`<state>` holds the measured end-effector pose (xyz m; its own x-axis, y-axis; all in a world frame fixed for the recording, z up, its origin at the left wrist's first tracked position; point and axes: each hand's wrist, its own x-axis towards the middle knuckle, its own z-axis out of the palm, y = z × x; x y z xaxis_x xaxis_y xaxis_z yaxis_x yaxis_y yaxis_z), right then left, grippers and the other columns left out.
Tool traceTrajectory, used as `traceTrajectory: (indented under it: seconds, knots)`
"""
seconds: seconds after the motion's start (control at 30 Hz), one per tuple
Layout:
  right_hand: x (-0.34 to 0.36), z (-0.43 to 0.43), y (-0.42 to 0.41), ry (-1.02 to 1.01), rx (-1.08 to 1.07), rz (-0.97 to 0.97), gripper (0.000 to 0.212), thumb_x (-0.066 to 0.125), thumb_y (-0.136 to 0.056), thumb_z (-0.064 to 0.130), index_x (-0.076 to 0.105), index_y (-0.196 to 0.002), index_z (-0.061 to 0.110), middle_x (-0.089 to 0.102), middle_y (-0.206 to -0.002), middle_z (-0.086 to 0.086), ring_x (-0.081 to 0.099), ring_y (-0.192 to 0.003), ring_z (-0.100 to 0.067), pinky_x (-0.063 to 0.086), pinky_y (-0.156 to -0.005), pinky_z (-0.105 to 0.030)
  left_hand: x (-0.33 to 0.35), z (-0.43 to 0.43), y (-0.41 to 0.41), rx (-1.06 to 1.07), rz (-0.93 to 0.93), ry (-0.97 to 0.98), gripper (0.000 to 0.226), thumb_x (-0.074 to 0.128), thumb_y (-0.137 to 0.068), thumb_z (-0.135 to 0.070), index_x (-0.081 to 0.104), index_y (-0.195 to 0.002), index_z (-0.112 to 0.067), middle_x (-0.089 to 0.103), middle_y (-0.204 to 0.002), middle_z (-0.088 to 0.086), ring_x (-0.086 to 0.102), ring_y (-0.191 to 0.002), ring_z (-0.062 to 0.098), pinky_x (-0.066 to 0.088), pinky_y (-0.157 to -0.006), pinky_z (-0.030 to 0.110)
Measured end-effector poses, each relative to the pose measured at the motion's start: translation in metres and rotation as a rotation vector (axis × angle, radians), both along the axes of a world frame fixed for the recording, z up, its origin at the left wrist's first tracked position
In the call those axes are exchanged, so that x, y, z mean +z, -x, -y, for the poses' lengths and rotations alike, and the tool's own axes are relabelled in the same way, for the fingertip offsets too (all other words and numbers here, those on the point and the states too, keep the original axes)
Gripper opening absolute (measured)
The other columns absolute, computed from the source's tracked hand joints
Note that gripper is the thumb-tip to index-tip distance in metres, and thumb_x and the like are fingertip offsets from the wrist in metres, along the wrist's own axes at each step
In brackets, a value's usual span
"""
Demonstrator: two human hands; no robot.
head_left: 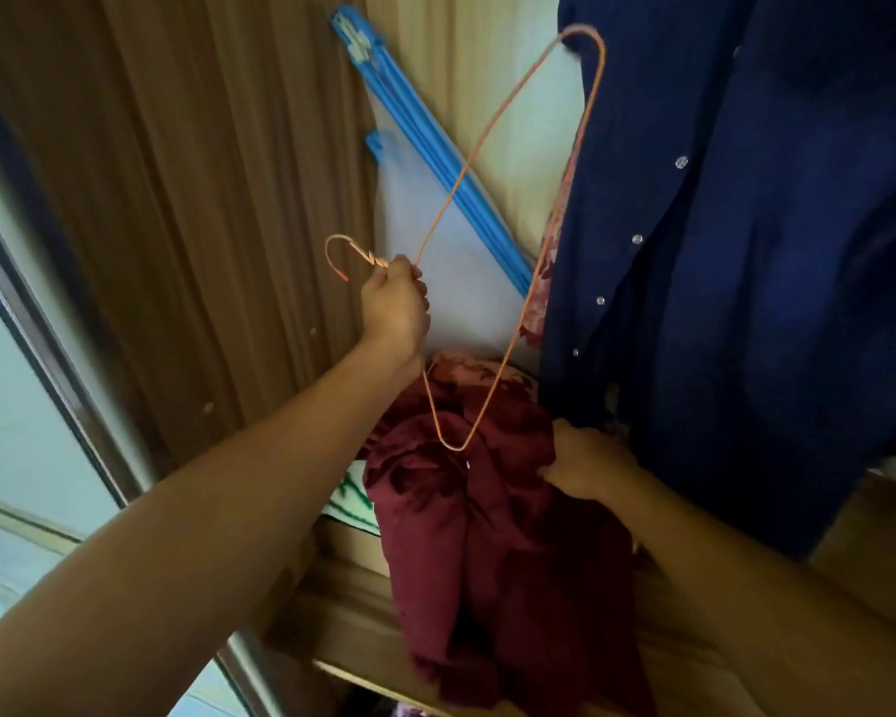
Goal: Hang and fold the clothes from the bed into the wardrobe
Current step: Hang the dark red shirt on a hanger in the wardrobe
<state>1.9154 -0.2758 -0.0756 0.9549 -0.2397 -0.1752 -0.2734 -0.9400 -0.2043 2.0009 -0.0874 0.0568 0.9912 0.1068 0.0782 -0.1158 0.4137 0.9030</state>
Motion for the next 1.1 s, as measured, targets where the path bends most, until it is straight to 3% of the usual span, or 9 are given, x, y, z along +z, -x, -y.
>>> traceTrajectory:
  seconds: [0.07, 0.13, 0.3, 0.37, 0.47, 0.53, 0.67, 0.87, 1.1]
  knots:
    - [-0.001, -0.002, -0.002, 0.035, 0.006, 0.118, 0.009, 0.048, -0.098, 0.019, 0.054, -0.103, 0.015, 0.062, -0.108, -0.010, 0.056, -0.088, -0.024, 0.047, -0.075, -0.036, 0.004, 0.000, 0.001, -0.023, -0.021, 0.036, 0.026, 0.042, -0.096, -0.016, 0.043, -0.070, -0.021, 0.034, -0.048, -0.008, 0.025, -0.041, 0.009, 0.020, -0.050, 0.024]
    - [0.001, -0.002, -0.002, 0.091, -0.018, 0.235, 0.018, 0.042, -0.100, 0.013, 0.052, -0.085, 0.013, 0.062, -0.100, -0.010, 0.059, -0.088, -0.028, 0.051, -0.071, -0.037, 0.005, 0.001, 0.003, -0.035, -0.037, 0.061, 0.022, 0.042, -0.095, -0.019, 0.043, -0.073, -0.021, 0.035, -0.048, -0.008, 0.027, -0.043, 0.010, 0.025, -0.052, 0.025]
    - [0.007, -0.008, 0.006, 0.353, 0.034, 0.653, 0.017, 0.049, -0.099, 0.019, 0.062, -0.105, 0.008, 0.056, -0.106, -0.017, 0.055, -0.099, -0.038, 0.047, -0.077, -0.045, 0.005, 0.001, 0.001, -0.017, -0.033, 0.082, 0.022, 0.042, -0.097, -0.021, 0.045, -0.075, -0.021, 0.038, -0.050, -0.009, 0.030, -0.044, 0.009, 0.033, -0.060, 0.028]
    - [-0.001, -0.021, 0.012, 0.254, 0.194, 0.665, 0.027, 0.048, -0.101, 0.033, 0.061, -0.098, 0.011, 0.060, -0.097, -0.014, 0.061, -0.088, -0.036, 0.049, -0.068, -0.041, -0.002, 0.001, 0.001, -0.013, -0.024, 0.072, 0.022, 0.042, -0.098, -0.020, 0.045, -0.076, -0.020, 0.038, -0.052, -0.007, 0.030, -0.045, 0.009, 0.032, -0.059, 0.028]
    - [-0.027, -0.047, 0.017, 0.208, 0.256, 0.266, 0.053, 0.045, -0.094, 0.068, 0.061, -0.103, 0.019, 0.065, -0.101, -0.006, 0.066, -0.090, -0.028, 0.052, -0.071, -0.036, -0.017, 0.002, 0.001, -0.008, -0.036, 0.065, 0.024, 0.042, -0.100, -0.019, 0.045, -0.076, -0.019, 0.037, -0.054, -0.005, 0.030, -0.047, 0.009, 0.029, -0.057, 0.029]
    - [-0.043, -0.054, 0.016, 0.197, 0.196, 0.130, 0.047, 0.054, -0.093, 0.061, 0.061, -0.112, 0.019, 0.064, -0.111, -0.005, 0.065, -0.100, -0.027, 0.055, -0.081, -0.039, -0.022, 0.000, 0.001, -0.013, -0.043, 0.067, 0.025, 0.042, -0.100, -0.019, 0.046, -0.075, -0.019, 0.037, -0.054, -0.005, 0.030, -0.047, 0.009, 0.029, -0.057, 0.029]
    - [-0.053, -0.051, 0.011, -0.124, 0.034, 0.271, 0.020, 0.046, -0.102, 0.025, 0.063, -0.094, 0.015, 0.067, -0.100, -0.005, 0.065, -0.092, -0.025, 0.056, -0.082, -0.037, -0.027, -0.010, -0.003, -0.020, -0.023, 0.059, 0.026, 0.042, -0.099, -0.020, 0.045, -0.074, -0.020, 0.036, -0.051, -0.007, 0.029, -0.045, 0.009, 0.029, -0.055, 0.028]
    - [-0.003, -0.034, -0.012, -0.498, -0.159, 0.614, 0.022, 0.044, -0.099, 0.010, 0.064, -0.108, 0.008, 0.067, -0.107, -0.017, 0.063, -0.100, -0.033, 0.048, -0.082, -0.034, -0.029, -0.022, -0.005, -0.021, -0.023, 0.071, 0.024, 0.042, -0.099, -0.021, 0.043, -0.075, -0.020, 0.035, -0.054, -0.005, 0.027, -0.048, 0.011, 0.029, -0.056, 0.027]
    - [0.088, -0.026, -0.017, -0.724, -0.089, 0.706, 0.023, 0.050, -0.096, 0.011, 0.072, -0.099, 0.007, 0.071, -0.092, -0.013, 0.063, -0.081, -0.023, 0.050, -0.076, -0.032, -0.021, -0.015, 0.005, -0.045, 0.035, 0.126, 0.027, 0.043, -0.100, -0.020, 0.045, -0.074, -0.021, 0.036, -0.054, -0.005, 0.030, -0.046, 0.010, 0.030, -0.056, 0.027]
